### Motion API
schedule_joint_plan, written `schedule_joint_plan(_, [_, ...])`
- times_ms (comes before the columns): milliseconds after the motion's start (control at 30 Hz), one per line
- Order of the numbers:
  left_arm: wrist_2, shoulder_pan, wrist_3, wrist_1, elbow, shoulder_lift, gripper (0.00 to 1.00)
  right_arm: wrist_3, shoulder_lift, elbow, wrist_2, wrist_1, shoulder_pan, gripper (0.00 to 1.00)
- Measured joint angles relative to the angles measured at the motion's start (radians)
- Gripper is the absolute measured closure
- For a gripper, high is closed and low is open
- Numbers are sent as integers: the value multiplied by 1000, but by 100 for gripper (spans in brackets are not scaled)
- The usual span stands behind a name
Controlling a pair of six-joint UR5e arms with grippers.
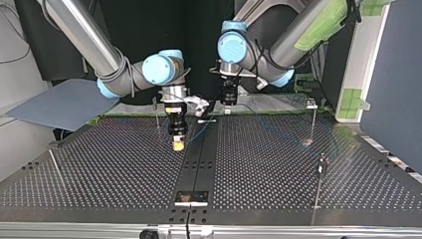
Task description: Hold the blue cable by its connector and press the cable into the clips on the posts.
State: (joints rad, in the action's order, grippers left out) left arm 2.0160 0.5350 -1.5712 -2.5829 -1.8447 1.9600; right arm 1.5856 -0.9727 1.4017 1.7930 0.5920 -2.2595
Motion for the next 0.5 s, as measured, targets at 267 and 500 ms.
schedule_joint_plan(267, [14, 31, -4, 69, -1, 69, 100, 4, 14, 69, 50, 69, 12, 100])
schedule_joint_plan(500, [35, 30, -9, 130, -10, 130, 100, 46, 65, 126, 82, 126, 22, 100])
